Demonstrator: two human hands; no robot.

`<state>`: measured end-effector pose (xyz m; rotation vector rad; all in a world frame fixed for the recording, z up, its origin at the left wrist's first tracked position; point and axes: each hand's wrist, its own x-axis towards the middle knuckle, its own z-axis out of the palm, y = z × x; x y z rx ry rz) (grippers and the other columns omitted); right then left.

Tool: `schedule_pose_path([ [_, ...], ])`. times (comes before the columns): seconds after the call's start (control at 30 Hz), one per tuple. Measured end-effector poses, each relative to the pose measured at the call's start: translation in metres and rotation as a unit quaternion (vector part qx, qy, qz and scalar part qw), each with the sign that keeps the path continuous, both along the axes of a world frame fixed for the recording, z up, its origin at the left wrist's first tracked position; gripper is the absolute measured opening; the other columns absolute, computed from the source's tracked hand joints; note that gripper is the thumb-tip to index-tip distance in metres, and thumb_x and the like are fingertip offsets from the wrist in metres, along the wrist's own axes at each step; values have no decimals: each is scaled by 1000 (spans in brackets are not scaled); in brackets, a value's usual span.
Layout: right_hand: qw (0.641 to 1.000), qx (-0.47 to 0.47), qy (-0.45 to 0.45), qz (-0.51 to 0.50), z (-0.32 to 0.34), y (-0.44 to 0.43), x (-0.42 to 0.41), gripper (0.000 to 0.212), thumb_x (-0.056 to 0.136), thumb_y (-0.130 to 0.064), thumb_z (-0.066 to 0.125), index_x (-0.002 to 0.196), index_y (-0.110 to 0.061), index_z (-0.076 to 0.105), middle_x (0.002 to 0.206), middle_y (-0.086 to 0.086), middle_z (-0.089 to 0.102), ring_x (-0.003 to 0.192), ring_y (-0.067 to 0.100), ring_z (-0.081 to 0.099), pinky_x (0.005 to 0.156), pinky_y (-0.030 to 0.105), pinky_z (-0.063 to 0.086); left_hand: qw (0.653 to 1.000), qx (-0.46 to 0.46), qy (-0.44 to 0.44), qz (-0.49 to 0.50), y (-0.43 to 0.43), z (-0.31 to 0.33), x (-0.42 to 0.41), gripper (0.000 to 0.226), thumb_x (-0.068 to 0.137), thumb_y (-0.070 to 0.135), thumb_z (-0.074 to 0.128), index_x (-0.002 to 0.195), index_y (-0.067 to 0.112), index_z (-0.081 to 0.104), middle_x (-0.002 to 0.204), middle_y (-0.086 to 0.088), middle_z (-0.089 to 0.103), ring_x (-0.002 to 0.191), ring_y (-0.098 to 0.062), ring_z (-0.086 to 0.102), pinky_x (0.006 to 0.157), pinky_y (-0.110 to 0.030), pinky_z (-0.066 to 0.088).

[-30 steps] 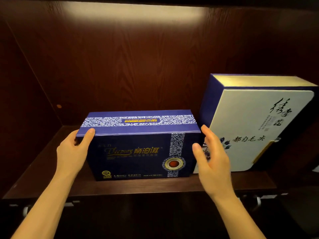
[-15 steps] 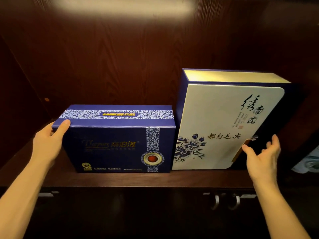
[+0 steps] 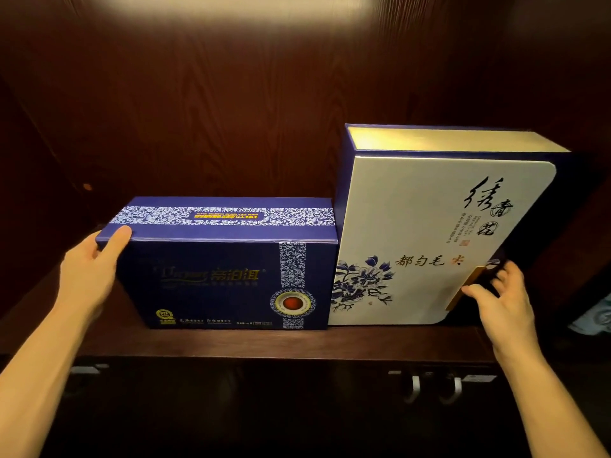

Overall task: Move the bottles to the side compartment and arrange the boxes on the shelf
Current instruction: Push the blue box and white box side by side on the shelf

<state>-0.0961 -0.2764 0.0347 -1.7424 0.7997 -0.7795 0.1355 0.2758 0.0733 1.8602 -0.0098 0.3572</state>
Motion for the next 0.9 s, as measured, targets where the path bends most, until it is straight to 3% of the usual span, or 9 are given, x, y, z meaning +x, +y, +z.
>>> schedule_pose_path([
  [0.4,999,-22,16,28,-3,1,-3,91,85,-11,72,158,-28,19,160,11,34,139,33,43,103,40,38,999,-29,2,37,-7,-3,-7,41,76,75,64,104,45,71,112,7,71,107,-24,67,89,-56,52],
  [0.6,998,-34,24,39,-2,1,-6,92,85,-10,72,157,-29,18,159,12,34,138,35,44,104,45,41,998,-49,2,42,-15,2,-11,52,84,61,62,123,28,66,121,-3,68,109,-27,64,90,-52,51],
  [0.73,998,-35,41,43,-1,1,-7,93,85,-8,72,157,-29,17,159,12,34,138,35,44,105,47,42,996,-69,17,54,-17,5,-13,55,78,62,64,120,27,65,124,-8,67,105,-27,63,87,-49,50],
  [0.9,992,-69,82,64,8,4,-11,94,87,-12,70,159,-21,12,163,14,27,146,35,33,114,56,34,997,-25,45,58,-20,12,-17,71,83,64,56,136,16,56,136,-13,60,119,-34,59,99,-54,47],
])
